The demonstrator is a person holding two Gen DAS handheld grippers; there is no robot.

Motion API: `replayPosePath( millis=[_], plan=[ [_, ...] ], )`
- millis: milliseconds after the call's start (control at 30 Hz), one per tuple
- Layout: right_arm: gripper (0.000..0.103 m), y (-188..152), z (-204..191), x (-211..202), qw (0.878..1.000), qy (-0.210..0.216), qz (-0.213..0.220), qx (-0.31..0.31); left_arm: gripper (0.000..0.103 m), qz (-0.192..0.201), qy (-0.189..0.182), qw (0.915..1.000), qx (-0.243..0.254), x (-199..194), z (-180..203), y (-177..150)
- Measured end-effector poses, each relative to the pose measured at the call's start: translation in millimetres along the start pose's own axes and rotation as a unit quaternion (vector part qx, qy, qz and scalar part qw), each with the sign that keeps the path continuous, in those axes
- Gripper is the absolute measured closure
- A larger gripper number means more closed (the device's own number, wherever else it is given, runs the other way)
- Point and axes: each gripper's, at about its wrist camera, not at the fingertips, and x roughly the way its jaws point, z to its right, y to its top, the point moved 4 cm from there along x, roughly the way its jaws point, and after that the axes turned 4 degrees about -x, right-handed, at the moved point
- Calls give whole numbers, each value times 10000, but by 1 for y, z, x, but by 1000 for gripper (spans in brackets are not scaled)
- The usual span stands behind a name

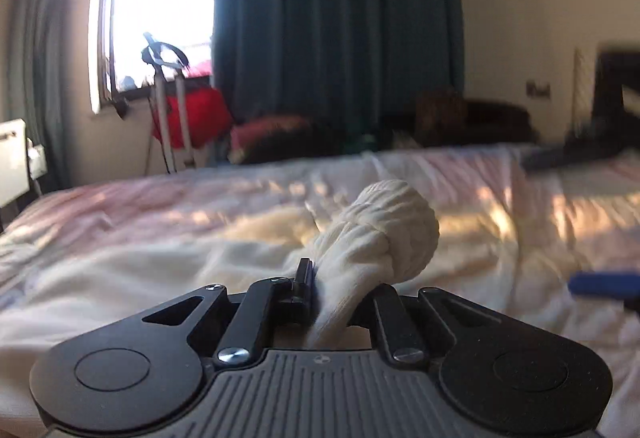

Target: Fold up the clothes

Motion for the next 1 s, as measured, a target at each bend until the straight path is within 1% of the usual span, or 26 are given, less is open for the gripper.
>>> replayPosePath(
  millis=[67, 100, 133, 167, 200, 233, 267, 300, 333, 367, 400, 467, 533, 633, 667, 733, 800, 933, 967, 1000],
  plan=[
    [16, -1, 3, 6, 9999, 55, -106, 75, 85, 30, 2, 9998, 178, 1, -10, -11],
    [16, -3, 3, 9, 9997, 97, -189, 103, 82, -43, -21, 9998, 207, 1, -12, -11],
    [16, -5, 3, 13, 9994, 140, -271, 131, 75, -180, -99, 9996, 192, 1, -15, -10],
    [16, -8, 1, 16, 9990, 219, -365, 154, 70, -329, -252, 9990, 159, 0, -16, -8],
    [16, -10, 0, 19, 9984, 298, -458, 176, 67, -478, -425, 9979, 121, -2, -17, -6],
    [16, -13, -2, 22, 9976, 377, -550, 198, 51, -619, -590, 9963, 85, -4, -27, -4],
    [16, -15, -4, 23, 9970, 435, -618, 159, 31, -670, -708, 9952, 109, -18, -39, -5],
    [16, -17, -7, 24, 9966, 470, -665, 91, 25, -690, -809, 9942, 155, -34, -50, -7],
    [17, -19, -10, 24, 9963, 501, -697, 7, 23, -710, -911, 9931, 201, -51, -61, -8],
    [17, -21, -13, 24, 9959, 531, -729, -75, 23, -729, -1013, 9919, 247, -68, -72, -10],
    [17, -23, -13, 24, 9955, 527, -786, -77, 22, -746, -970, 9918, 361, -81, -82, -10],
    [17, -27, -13, 27, 9946, 491, -912, -36, 21, -818, -732, 9920, 621, -99, -102, -11],
    [17, -33, -10, 31, 9934, 429, -1060, 65, 21, -878, -540, 9904, 917, -118, -118, -15],
    [17, -43, -14, 35, 9909, 436, -1273, 35, 19, -750, -278, 9878, 1334, -136, -136, -27],
    [17, -46, -18, 37, 9901, 449, -1329, -30, 16, -699, -199, 9873, 1412, -141, -140, -31],
    [17, -51, -25, 39, 9885, 453, -1428, -194, 14, -581, 38, 9869, 1508, -144, -144, -36],
    [17, -54, -28, 42, 9888, 291, -1423, -329, 14, -506, 241, 9866, 1530, -145, -148, -40],
    [17, -61, -19, 55, 9898, -39, -1405, -229, 10, -764, 195, 9831, 1651, -135, -163, -54],
    [17, -63, -17, 59, 9899, -122, -1401, -204, 11, -798, 327, 9831, 1614, -130, -171, -55],
    [17, -65, -15, 62, 9898, -202, -1396, -179, 10, -880, 418, 9849, 1434, -126, -181, -55]
  ],
)
